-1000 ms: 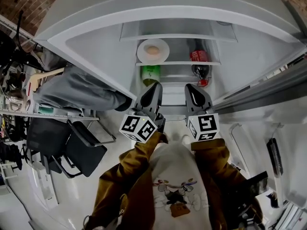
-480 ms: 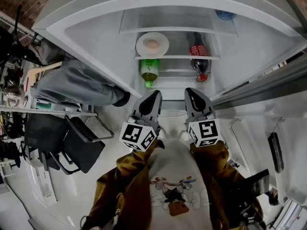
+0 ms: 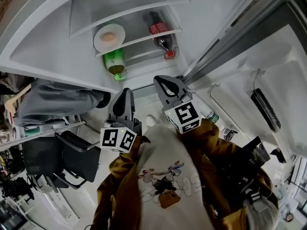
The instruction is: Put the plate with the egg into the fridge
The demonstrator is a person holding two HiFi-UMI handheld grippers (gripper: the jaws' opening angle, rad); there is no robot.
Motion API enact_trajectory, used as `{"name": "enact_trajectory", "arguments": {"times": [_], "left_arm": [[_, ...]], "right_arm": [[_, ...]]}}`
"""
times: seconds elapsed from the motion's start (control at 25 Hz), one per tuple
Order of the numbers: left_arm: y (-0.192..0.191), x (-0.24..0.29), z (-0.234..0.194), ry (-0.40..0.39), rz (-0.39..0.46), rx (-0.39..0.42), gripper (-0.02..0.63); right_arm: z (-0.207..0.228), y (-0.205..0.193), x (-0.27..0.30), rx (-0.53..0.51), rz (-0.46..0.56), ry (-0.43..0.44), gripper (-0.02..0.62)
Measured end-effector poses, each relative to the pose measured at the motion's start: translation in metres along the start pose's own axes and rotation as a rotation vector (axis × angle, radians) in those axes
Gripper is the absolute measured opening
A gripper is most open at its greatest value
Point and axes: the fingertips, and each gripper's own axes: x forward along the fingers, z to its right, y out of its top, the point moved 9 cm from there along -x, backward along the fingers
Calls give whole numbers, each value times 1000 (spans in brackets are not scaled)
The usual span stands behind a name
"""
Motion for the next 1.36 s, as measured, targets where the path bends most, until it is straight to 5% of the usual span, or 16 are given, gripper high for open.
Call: {"name": "enact_trajectory", "arguments": {"times": [1.36], "left_arm": [[-13,-15,4,-23,-5,-24,8]], "right_arm": [[-13,11,-20,-12,41,-16,6]]}}
